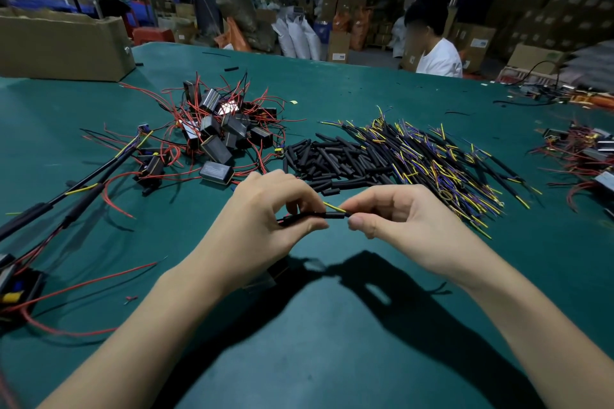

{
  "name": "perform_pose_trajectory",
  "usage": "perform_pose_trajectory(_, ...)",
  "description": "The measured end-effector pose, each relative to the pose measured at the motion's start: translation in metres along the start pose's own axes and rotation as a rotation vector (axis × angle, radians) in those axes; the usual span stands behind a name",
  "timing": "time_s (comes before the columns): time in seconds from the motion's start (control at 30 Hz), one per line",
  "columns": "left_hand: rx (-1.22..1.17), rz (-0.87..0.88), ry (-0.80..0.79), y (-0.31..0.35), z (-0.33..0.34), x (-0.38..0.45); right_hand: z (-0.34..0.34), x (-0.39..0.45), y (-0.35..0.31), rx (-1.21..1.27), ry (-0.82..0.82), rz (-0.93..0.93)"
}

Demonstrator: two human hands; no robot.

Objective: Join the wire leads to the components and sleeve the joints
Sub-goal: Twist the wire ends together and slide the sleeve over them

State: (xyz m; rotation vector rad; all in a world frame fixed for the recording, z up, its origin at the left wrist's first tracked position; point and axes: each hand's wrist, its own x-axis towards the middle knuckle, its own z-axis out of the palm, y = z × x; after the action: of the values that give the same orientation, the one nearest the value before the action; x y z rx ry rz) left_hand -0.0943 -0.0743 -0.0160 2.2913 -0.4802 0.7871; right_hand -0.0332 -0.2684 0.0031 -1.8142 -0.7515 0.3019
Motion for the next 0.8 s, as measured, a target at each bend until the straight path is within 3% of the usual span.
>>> perform_pose_trajectory(0.27, -0.007, -0.027, -0.047, 0.004, 0.003, 0.0, -0.006, -0.002, 0.004, -0.133, 0.019, -0.007)
perform_pose_trajectory(0.43, -0.14, -0.355, -0.037, 0.0, -0.009, 0.005, -0.007, -0.002, 0.005, -0.222, 0.031, -0.064)
perform_pose_trajectory(0.57, -0.307, -0.571, -0.315, -0.007, -0.019, 0.005, -0.008, -0.002, 0.008, -0.256, 0.049, -0.067)
perform_pose_trajectory(0.7, -0.474, -0.571, -0.307, -0.002, -0.017, 0.005, -0.011, -0.002, 0.007, -0.307, 0.056, -0.11)
perform_pose_trajectory(0.8, -0.444, -0.519, -0.226, -0.004, -0.014, 0.004, -0.012, -0.002, 0.006, -0.366, 0.072, -0.168)
